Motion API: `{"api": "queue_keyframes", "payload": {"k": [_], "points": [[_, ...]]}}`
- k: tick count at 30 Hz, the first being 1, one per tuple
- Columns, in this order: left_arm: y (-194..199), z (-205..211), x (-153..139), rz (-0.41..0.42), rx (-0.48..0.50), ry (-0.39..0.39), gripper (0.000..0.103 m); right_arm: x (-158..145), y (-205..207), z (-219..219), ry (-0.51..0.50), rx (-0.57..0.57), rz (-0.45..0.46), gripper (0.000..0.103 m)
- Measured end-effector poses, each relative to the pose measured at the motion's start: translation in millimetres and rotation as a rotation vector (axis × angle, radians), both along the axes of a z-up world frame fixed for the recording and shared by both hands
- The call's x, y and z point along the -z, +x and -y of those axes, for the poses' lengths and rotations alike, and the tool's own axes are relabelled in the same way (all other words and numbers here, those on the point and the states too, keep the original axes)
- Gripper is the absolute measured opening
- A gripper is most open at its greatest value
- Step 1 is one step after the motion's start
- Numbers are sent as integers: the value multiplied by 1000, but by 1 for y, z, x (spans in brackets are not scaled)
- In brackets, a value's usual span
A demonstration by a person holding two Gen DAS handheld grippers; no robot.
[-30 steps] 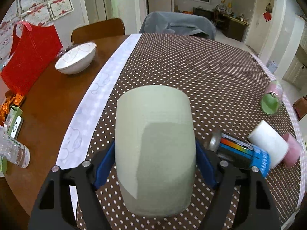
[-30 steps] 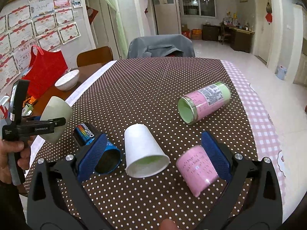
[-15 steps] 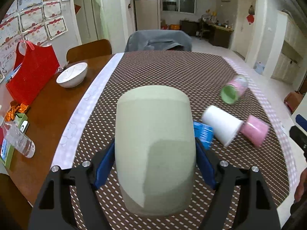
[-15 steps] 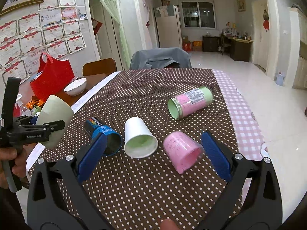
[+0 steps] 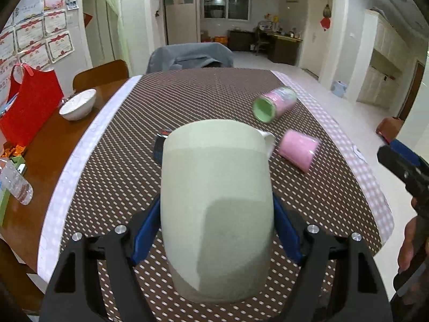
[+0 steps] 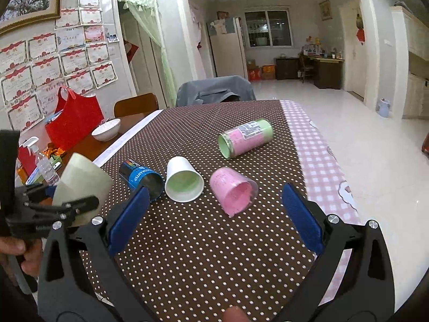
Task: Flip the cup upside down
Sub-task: 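Lift the pale green cup with the left gripper and carry it toward the right gripper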
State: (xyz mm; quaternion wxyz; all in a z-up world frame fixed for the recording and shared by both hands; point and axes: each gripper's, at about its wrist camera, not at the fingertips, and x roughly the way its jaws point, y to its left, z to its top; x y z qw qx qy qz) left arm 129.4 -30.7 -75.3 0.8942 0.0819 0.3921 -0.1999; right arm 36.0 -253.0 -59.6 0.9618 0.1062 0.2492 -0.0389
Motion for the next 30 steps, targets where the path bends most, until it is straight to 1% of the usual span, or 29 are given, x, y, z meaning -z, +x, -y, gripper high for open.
{"api": "queue_keyframes", "payload": {"k": [7,11,18,26,30], "points": [[-16,27,24,-50,44,18,76,12,-18,16,22,19,-13,97],[-23,43,37,-77,64,24,76,18,-21,23,31,26,-25,97],[-23,68,62,-123,93,38,76,26,-22,31,41,34,-46,97],[-17,79,80,-147,91,51,77,29,-21,32,39,35,-58,97],[-17,75,78,-116,80,57,79,28,-21,29,37,32,-59,97]]}}
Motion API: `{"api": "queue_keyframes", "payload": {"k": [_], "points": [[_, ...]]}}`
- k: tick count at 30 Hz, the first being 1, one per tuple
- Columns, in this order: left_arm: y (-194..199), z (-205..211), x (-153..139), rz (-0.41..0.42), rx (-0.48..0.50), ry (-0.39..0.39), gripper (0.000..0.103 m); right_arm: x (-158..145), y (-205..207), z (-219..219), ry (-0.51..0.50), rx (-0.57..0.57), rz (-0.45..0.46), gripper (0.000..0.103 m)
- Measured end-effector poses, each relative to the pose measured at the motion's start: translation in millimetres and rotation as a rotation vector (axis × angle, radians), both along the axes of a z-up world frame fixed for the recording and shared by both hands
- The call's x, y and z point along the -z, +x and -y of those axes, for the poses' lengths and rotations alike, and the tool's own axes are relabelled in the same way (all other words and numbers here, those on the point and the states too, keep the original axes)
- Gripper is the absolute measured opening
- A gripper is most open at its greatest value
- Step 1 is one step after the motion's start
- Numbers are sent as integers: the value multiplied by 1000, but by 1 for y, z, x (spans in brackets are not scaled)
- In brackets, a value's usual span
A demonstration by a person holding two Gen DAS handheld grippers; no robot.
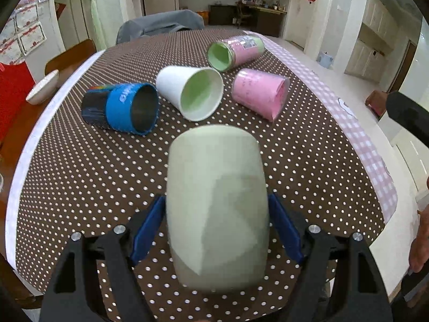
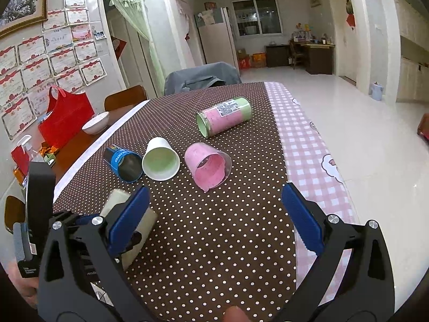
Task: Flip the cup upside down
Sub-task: 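Lift the pale green cup with the left gripper and carry it toward the right gripper, then grasp the pale green cup with the right gripper while the left gripper releases it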
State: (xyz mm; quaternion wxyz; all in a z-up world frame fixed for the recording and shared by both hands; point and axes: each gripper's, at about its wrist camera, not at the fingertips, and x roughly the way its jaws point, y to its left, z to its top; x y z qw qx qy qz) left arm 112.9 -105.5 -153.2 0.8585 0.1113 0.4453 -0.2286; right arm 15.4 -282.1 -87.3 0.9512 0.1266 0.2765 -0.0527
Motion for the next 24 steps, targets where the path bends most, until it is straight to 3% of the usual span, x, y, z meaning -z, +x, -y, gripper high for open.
{"api": "queue_keyframes", "payload": {"k": [14,24], "points": [[-21,-14,-29,98,-7,-14,80,-6,10,-10,-6,-72,4,97],[-39,-40,-59,197,-63,-42,80,-19,22,-31,-16,-246,38,97]]}}
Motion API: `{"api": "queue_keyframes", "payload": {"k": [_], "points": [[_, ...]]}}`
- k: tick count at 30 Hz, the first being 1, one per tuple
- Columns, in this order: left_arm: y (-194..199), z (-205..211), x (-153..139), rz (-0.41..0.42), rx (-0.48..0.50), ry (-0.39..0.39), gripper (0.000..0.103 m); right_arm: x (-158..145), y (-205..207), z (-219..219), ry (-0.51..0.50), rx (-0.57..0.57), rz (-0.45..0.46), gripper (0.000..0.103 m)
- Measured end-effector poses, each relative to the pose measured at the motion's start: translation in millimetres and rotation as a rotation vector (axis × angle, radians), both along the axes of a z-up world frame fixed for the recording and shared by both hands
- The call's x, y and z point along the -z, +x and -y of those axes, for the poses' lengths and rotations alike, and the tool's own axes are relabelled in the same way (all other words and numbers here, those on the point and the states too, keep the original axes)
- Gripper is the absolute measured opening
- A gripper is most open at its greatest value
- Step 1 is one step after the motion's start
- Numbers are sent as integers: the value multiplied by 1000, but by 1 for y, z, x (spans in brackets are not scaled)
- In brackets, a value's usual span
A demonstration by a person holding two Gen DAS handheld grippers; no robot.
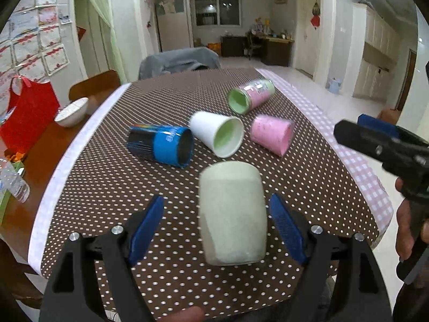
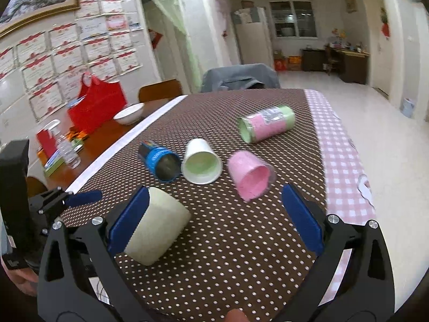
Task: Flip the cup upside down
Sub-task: 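Grasp the pale green cup with the right gripper while the left gripper releases it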
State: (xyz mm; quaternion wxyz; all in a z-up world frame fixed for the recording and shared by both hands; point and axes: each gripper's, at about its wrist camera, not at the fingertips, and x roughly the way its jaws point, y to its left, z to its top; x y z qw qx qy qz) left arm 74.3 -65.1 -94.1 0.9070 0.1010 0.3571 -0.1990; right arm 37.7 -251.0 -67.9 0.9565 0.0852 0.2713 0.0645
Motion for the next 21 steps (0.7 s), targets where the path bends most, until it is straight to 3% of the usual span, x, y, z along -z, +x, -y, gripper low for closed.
{"api": "queue_keyframes", "payload": {"k": [6,21], "points": [[-4,-31,-13,43,-69,-32,80,-6,11,-24,-147,-148,78,97],[-1,-87,-2,47,-201,-36,80,21,31,-70,-499,-625,-3,97]]}}
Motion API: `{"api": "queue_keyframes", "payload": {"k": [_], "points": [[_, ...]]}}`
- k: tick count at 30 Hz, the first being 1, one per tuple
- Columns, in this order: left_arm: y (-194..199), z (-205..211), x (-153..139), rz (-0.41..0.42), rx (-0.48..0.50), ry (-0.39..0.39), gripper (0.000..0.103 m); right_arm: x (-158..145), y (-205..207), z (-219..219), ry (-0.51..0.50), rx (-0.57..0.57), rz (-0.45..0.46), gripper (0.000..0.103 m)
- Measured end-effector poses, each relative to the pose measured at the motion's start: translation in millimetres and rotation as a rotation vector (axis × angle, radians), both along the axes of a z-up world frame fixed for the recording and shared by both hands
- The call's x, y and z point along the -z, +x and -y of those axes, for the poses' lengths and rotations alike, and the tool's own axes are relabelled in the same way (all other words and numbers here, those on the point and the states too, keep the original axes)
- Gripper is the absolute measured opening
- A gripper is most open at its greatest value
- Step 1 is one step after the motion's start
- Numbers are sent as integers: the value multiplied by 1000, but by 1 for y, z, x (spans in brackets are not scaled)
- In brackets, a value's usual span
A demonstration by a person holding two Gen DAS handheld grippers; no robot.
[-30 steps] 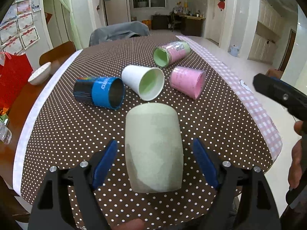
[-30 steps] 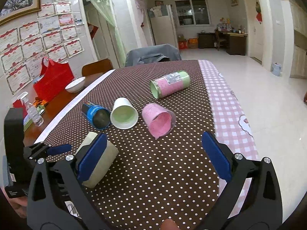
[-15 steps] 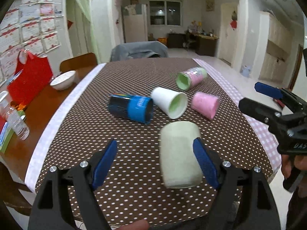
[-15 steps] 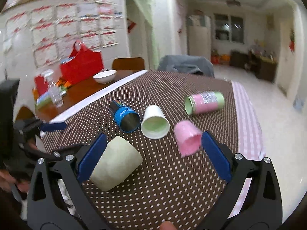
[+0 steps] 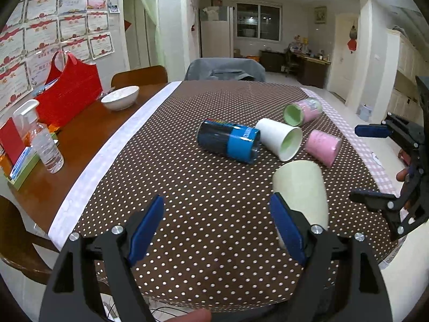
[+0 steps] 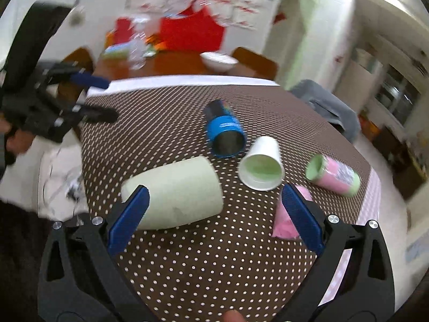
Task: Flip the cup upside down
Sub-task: 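Grasp the pale green cup with the right gripper while the left gripper releases it, then rotate the right gripper to turn the pale green cup rim-down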
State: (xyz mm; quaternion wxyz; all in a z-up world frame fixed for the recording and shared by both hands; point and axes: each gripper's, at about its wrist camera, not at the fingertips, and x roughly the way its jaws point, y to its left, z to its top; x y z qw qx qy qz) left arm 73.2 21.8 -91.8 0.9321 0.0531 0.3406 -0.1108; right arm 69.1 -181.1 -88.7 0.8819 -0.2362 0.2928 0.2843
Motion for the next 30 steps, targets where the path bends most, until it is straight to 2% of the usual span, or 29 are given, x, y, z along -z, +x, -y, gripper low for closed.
{"api": "queue_keyframes", "payload": {"k": [5,18,26,30], "points": [[3,-3,8,-14,-14,10,80,6,9,-15,-88,-119,-26,97],[23,-9,18,-68,-77,56,80,32,21,-42,-464,-441,-54,97],[34,-13,27,-109,-121,67,80,48,14,-63,-720,-672,5,97],[40,-19,32,-131,-149,70,80,53,7,-76,-803,-773,33,97]]}}
